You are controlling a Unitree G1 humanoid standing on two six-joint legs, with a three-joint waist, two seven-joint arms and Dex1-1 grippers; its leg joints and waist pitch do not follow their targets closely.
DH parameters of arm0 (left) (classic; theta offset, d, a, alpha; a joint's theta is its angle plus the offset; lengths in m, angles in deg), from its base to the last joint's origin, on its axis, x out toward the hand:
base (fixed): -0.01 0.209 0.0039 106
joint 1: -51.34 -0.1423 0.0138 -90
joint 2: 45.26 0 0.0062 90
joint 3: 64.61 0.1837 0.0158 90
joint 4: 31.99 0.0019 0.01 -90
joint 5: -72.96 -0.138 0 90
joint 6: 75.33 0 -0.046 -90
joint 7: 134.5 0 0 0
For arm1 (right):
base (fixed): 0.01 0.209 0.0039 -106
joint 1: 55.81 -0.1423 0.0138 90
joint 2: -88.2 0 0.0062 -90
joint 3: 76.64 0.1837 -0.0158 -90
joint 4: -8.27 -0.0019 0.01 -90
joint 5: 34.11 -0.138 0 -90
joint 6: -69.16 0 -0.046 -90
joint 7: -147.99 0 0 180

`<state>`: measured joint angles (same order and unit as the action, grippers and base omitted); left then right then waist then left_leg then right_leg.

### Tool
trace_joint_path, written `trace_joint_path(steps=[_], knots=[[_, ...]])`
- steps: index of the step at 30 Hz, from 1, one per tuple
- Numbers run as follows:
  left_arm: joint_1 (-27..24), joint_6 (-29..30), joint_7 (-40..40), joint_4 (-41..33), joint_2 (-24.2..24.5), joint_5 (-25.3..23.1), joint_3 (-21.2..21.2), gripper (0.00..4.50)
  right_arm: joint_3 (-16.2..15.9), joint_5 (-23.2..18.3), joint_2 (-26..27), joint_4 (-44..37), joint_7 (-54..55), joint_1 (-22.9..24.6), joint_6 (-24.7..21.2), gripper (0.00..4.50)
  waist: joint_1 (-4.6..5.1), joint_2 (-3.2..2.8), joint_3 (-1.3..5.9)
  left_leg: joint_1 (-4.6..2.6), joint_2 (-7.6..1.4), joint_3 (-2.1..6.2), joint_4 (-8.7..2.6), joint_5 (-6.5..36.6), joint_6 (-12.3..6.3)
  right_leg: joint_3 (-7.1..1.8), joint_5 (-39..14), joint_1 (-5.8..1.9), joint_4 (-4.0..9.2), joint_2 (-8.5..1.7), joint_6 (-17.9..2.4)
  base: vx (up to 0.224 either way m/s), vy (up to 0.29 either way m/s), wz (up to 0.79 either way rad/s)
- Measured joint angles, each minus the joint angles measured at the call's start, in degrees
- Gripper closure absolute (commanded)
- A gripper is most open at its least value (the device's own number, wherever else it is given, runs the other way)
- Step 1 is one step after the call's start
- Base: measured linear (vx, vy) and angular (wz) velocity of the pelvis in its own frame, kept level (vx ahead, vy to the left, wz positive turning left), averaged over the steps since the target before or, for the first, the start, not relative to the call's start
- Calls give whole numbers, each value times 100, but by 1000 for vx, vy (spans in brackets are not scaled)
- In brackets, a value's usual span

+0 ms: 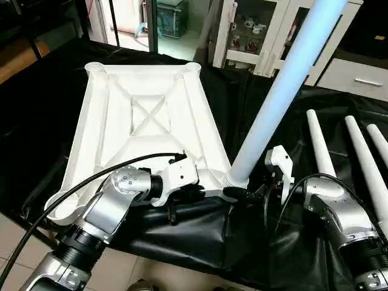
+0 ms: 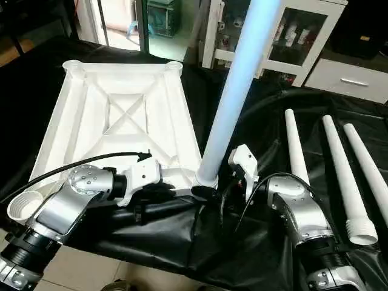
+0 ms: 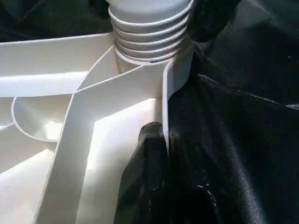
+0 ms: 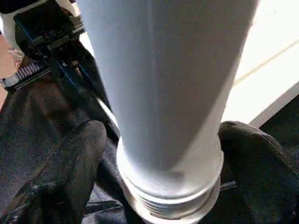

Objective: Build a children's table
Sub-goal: Insert table leg to table base

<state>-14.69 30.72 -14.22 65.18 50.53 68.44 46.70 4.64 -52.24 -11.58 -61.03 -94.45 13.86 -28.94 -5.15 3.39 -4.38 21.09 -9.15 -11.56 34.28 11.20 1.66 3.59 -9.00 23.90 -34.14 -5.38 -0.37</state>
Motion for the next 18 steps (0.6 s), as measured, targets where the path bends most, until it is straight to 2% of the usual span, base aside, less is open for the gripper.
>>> trace_joint_path(steps=[1,3,5,7,9,12,15,16,18], knots=[[-5,0,-9,-5,2,0,0,450,10,0,3,0,0,0,0,34,0,0,0,0,0,0,0,0,0,0,0,0,0,0,0,0,0,0],[-8,0,-12,-7,5,0,1,450,36,-4,20,0,0,0,0,61,0,0,0,0,0,0,3,1,1,0,1,-1,-1,0,-1,0,0,0],[-9,0,-12,-7,7,0,1,450,38,-14,28,0,1,2,0,61,1,0,0,-1,-1,0,5,2,3,0,2,-2,-1,0,-2,0,0,0],[-9,2,-13,-8,7,0,1,450,38,-21,32,0,0,2,-1,92,2,0,0,0,-1,0,5,4,6,0,2,-2,-1,0,-3,0,0,0],[-9,2,-16,-9,7,0,1,450,39,-21,35,0,0,2,-2,100,1,0,0,-1,-1,0,5,4,6,0,2,-2,-1,0,-3,0,0,0],[-9,3,-16,-10,7,0,1,450,39,-21,35,0,-2,2,-2,142,1,0,0,0,-1,0,4,4,6,0,2,-2,-1,0,-2,0,0,0],[-9,4,-16,-9,7,0,1,450,39,-21,37,1,-32,2,-2,155,2,0,0,0,-1,0,5,4,6,0,2,-2,-1,0,-3,0,0,0],[-9,4,-16,-9,7,0,1,450,40,-21,37,2,-35,2,-2,174,2,0,0,0,-1,0,5,4,6,0,2,-2,-1,0,-2,0,0,0],[-9,4,-16,-9,7,0,1,450,42,-22,38,11,-39,1,-2,178,1,0,0,0,-1,0,5,4,6,0,2,-2,-1,0,-3,0,0,0]])
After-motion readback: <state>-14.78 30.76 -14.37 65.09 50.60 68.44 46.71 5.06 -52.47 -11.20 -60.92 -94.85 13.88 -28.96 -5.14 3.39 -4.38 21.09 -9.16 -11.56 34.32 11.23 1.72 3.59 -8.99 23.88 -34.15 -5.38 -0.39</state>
